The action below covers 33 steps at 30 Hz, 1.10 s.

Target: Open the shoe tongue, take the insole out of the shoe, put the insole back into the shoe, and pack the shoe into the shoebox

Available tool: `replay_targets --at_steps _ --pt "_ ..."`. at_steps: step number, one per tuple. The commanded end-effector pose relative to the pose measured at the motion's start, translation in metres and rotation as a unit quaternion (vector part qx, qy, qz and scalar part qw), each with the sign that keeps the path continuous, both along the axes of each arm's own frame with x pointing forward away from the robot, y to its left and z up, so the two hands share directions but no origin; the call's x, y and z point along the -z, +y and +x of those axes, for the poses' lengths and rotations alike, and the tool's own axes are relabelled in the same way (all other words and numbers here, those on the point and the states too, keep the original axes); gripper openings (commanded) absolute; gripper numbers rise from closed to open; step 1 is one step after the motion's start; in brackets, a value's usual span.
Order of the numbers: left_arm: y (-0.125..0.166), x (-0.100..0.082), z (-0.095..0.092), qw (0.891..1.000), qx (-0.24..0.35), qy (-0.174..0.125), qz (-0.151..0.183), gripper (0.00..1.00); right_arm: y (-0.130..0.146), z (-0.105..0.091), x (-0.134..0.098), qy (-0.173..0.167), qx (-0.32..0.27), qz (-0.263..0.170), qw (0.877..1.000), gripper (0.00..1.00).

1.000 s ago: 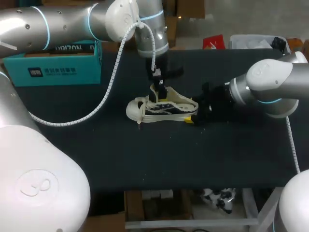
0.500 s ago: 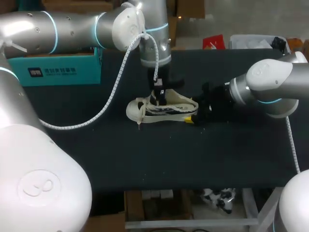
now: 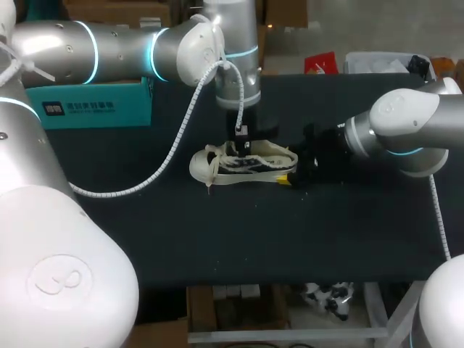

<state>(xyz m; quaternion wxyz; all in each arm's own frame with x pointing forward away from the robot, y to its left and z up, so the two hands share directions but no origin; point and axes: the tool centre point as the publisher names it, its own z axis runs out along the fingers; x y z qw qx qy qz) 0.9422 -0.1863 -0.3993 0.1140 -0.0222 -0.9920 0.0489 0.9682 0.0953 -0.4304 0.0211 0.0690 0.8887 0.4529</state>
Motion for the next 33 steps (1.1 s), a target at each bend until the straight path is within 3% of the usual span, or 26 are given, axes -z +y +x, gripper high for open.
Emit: replay_targets --at_steps 1,3,7,12,19,28,33 --pt "-0.006 0.014 -0.008 1.0 0.0 -0.014 0.003 0.0 0.0 0.002 0.005 0.0 0.0 0.001 1.0 0.0" --pt "-0.008 0.014 -0.009 1.0 0.002 -0.02 0.003 0.02 0.0 0.002 0.005 0.0 0.0 0.001 1.0 0.0" --pt "-0.012 0.013 -0.013 0.999 0.005 -0.033 0.003 0.21 0.0 0.002 0.005 0.0 0.0 0.001 1.0 0.0" --pt "-0.017 0.018 -0.014 0.999 0.005 -0.04 0.002 0.22 0.0 0.002 0.005 0.0 0.0 0.001 1.0 0.0" --pt "-0.02 0.039 -0.008 0.998 -0.008 -0.061 0.011 0.22 0.0 0.002 0.005 0.0 0.0 0.001 1.0 0.0" --pt "-0.024 0.078 0.013 0.996 -0.015 -0.093 0.008 0.26 0.0 0.002 0.005 0.0 0.0 0.001 1.0 0.0" --pt "-0.024 0.098 0.028 0.991 -0.017 -0.135 0.018 0.22 0.0 0.002 0.005 0.0 0.0 0.001 1.0 0.0"
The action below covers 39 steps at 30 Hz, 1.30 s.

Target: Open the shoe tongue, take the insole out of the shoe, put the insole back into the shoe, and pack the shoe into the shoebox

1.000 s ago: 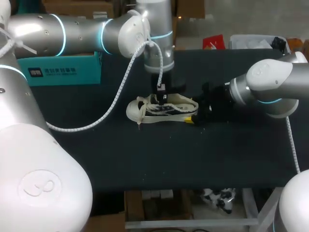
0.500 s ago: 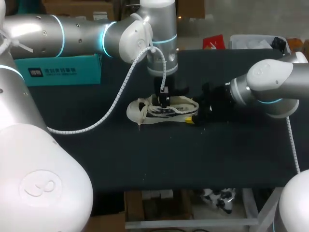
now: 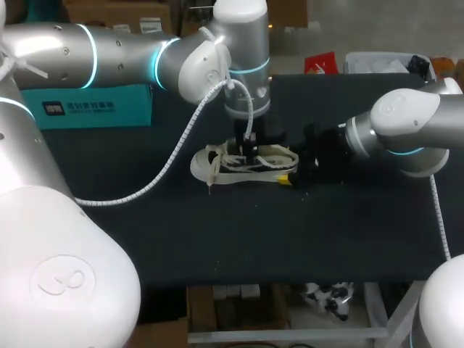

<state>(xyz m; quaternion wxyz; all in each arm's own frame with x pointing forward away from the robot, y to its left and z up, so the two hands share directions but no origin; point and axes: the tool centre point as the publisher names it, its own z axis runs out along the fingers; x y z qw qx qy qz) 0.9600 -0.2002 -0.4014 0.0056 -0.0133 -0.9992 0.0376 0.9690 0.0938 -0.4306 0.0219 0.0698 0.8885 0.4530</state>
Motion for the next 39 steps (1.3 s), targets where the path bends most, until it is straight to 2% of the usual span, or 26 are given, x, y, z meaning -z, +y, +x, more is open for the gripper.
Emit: replay_targets --at_steps 1,7,12,14,18,22,27,35,39 --pt "-0.011 0.1 0.014 0.999 -0.005 -0.032 0.008 0.22 0.001 0.001 0.005 0.0 -0.001 0.001 1.0 0.0" --pt "-0.012 0.116 0.034 0.997 -0.003 -0.075 0.02 0.26 0.001 0.001 0.005 0.0 -0.001 0.001 1.0 0.0" --pt "-0.014 0.128 0.048 0.996 0.0 -0.085 0.028 0.27 0.001 0.001 0.005 0.0 -0.001 0.001 1.0 0.0" --pt "-0.014 0.131 0.054 0.996 -0.001 -0.086 0.029 0.21 0.001 0.001 0.005 0.0 -0.001 0.001 1.0 0.0" --pt "-0.013 0.136 0.065 0.996 -0.006 -0.087 0.032 0.02 0.001 0.001 0.005 0.0 -0.001 0.001 1.0 0.0" --pt "-0.01 0.134 0.071 0.996 -0.01 -0.085 0.029 0.0 0.001 0.001 0.005 0.0 -0.001 0.001 1.0 0.0" --pt "-0.007 0.118 0.075 0.995 -0.013 -0.093 0.02 0.0 0.001 0.001 0.005 0.0 -0.001 0.001 1.0 0.0" --pt "-0.005 0.057 0.068 0.994 -0.024 -0.098 -0.035 0.0 0.001 0.001 0.005 0.0 -0.001 0.001 1.0 0.0" --pt "-0.002 0.03 0.065 0.994 -0.028 -0.083 -0.065 0.0 0.001 0.001 0.005 0.0 -0.001 0.001 1.0 0.0"
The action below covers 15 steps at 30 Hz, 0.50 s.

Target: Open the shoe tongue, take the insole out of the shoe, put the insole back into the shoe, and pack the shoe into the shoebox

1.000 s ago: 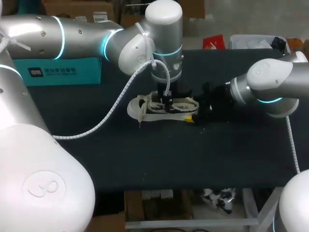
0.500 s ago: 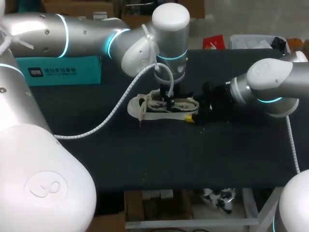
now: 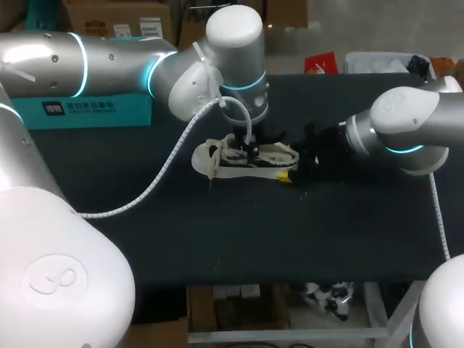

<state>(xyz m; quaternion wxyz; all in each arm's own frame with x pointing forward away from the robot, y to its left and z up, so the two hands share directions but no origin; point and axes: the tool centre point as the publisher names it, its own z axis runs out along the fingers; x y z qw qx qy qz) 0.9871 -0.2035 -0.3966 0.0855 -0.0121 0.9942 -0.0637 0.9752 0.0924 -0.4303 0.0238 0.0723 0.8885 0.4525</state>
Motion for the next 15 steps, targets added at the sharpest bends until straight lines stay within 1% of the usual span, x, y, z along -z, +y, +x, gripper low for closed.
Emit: replay_targets --at_steps 1,4,6,10,15 --pt "0.002 0.03 0.037 0.999 0.003 0.008 -0.045 0.0 0.003 -0.005 0.005 0.001 -0.004 0.002 1.0 0.0" --pt "0.001 0.014 0.036 0.998 0.003 0.017 -0.066 0.0 0.003 -0.005 0.005 0.001 -0.004 0.002 1.0 0.0" --pt "0.0 0.003 0.034 0.996 0.007 0.028 -0.082 0.0 0.003 -0.005 0.005 0.001 -0.004 0.002 1.0 0.0" --pt "-0.004 -0.019 0.028 0.992 0.017 0.042 -0.114 0.0 0.003 -0.005 0.005 0.001 -0.004 0.002 1.0 0.0" --pt "-0.01 -0.036 0.023 0.989 0.028 0.052 -0.137 0.0 0.003 -0.005 0.005 0.001 -0.004 0.002 1.0 0.0"
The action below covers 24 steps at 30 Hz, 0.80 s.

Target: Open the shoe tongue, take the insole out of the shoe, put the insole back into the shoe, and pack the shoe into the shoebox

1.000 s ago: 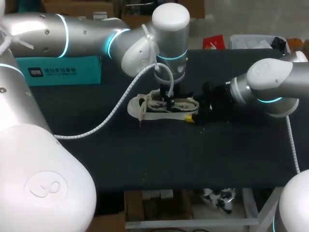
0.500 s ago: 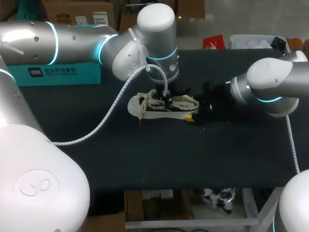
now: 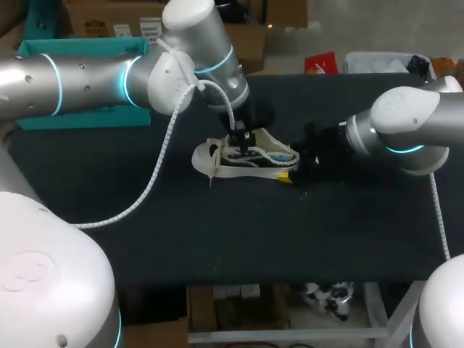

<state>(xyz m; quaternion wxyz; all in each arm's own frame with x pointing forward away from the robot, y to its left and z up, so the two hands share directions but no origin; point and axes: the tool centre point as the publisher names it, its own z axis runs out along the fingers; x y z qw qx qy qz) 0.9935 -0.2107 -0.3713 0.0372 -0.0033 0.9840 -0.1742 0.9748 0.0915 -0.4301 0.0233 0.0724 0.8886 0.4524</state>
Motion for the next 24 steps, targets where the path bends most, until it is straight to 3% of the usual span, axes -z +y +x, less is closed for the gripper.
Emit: replay_targets --at_steps 1,14,24 --pt "-0.004 -0.014 0.016 0.999 0.01 0.011 -0.033 0.0 0.003 -0.004 0.005 0.0 -0.004 0.002 1.0 0.0" --pt "-0.017 -0.034 -0.004 0.997 0.032 0.03 -0.065 0.0 0.003 -0.004 0.005 0.0 -0.004 0.002 1.0 0.0" --pt "-0.022 -0.049 -0.02 0.996 0.037 0.019 -0.073 0.0 0.003 -0.004 0.005 0.0 -0.004 0.002 1.0 0.0"
